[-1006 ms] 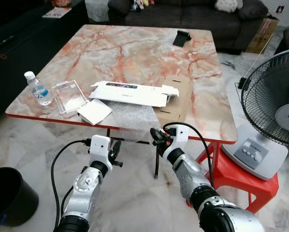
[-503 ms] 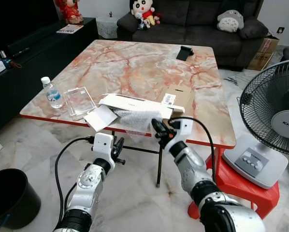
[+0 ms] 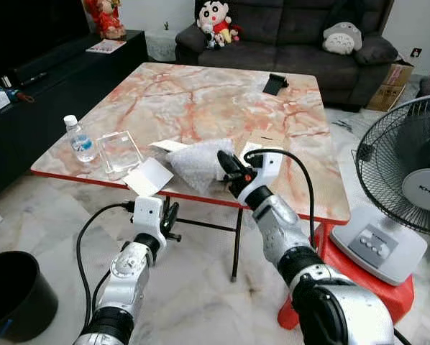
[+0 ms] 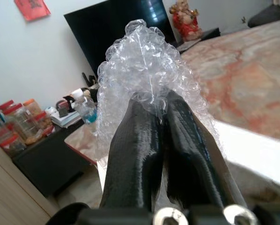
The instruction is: Picking trash to rubbish bin
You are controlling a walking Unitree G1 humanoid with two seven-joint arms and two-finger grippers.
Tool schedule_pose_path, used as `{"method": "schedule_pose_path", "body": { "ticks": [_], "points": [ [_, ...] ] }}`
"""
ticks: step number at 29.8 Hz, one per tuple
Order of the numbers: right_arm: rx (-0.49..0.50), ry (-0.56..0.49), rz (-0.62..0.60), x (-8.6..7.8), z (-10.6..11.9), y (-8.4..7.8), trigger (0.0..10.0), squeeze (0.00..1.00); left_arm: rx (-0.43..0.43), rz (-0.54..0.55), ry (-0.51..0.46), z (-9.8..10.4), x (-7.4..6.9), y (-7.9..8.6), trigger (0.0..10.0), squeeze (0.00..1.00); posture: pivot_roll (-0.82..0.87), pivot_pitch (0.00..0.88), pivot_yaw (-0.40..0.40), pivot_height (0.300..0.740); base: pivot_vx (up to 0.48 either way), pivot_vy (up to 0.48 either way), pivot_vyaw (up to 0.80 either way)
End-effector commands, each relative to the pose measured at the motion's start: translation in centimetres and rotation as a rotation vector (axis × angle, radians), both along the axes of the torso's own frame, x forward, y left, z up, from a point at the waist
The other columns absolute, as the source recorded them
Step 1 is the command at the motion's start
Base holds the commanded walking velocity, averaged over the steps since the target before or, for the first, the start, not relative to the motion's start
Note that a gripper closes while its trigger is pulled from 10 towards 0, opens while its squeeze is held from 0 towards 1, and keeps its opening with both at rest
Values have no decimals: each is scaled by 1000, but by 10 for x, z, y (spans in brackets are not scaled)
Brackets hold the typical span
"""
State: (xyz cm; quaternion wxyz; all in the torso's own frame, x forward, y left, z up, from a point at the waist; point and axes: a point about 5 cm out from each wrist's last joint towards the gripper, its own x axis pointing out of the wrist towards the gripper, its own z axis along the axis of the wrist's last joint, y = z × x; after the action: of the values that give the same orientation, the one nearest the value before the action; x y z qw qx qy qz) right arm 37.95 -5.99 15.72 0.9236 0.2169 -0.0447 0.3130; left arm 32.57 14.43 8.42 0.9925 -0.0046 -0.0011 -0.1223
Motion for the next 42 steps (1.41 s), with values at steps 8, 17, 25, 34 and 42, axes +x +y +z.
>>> {"method": "schedule_pose_path", "body": {
  "ticks": [8, 17, 25, 34, 42],
  "points": [
    [4, -29, 7, 8, 23, 9, 10000, 0, -20, 30, 3, -2, -1, 4, 10000, 0, 111, 13, -51, 740, 0, 0, 0],
    [32, -81, 0, 14, 46, 14, 10000, 0, -20, 38, -1, -1, 1, 5, 10000, 0, 111, 7, -52, 740, 0, 0, 0],
    [50, -113, -23, 18, 62, 13, 10000, 0, -25, 38, -4, 0, 1, 5, 10000, 0, 110, 1, -54, 740, 0, 0, 0],
    [87, -174, -29, 21, 88, 19, 10000, 0, -27, 44, -2, -1, 1, 6, 10000, 0, 110, 6, -57, 740, 0, 0, 0],
    [88, -218, -42, 18, 82, 12, 10000, 0, -35, 48, -4, -4, -4, 7, 10000, 0, 96, 11, -56, 740, 0, 0, 0]
  ]
}}
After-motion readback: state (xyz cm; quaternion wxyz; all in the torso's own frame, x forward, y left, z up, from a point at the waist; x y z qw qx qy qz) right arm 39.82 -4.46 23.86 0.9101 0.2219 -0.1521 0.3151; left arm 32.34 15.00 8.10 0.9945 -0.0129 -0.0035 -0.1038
